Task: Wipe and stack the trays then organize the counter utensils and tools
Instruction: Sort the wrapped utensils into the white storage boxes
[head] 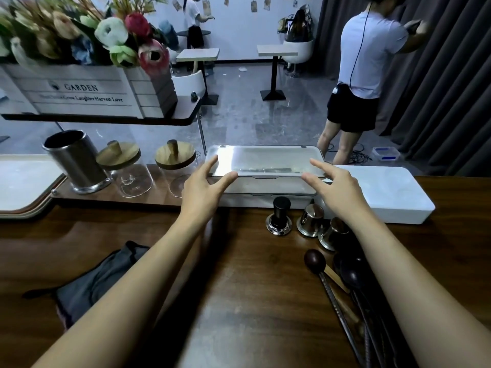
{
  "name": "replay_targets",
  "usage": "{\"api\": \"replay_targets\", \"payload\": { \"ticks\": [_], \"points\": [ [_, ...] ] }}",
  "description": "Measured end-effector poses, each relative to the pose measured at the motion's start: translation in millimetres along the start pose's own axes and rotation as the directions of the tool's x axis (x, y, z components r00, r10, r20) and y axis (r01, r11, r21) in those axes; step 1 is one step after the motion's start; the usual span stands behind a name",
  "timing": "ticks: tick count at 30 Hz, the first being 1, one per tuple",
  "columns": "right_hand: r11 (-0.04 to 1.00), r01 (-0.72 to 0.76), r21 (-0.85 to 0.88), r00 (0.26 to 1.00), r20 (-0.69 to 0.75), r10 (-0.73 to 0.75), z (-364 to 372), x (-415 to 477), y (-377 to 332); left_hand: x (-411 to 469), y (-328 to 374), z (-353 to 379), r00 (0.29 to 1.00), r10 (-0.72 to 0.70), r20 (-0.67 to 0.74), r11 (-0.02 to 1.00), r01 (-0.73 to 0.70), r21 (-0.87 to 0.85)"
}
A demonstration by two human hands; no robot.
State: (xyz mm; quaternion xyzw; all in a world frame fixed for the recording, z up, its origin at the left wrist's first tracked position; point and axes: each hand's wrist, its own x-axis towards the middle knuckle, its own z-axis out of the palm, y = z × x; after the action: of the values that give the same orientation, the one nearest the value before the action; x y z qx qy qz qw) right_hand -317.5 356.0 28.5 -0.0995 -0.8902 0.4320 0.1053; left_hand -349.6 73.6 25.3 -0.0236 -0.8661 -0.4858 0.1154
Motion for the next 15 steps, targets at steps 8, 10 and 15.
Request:
{"api": "replay_targets", "payload": {
  "ticks": [8,10,15],
  "points": [
    [1.000,-0.009,-0.007,1.000,-0.001,0.009,-2,-12,-10,-7,-8,-4,0.999,0.019,0.026,0.997,-0.018,-0.072],
    [1.000,0.005,-0.013,1.000,-0.005,-0.005,-2,-14,-13,-10,-11,-7,0.999,0.025,0.032,0.997,-0.022,-0.080],
    [0.998,0.032,-0.055,0.999,-0.011,-0.033,0,-18,-13,-21,-21,-11,0.999,0.021,0.028,0.999,-0.020,-0.041]
  ]
}}
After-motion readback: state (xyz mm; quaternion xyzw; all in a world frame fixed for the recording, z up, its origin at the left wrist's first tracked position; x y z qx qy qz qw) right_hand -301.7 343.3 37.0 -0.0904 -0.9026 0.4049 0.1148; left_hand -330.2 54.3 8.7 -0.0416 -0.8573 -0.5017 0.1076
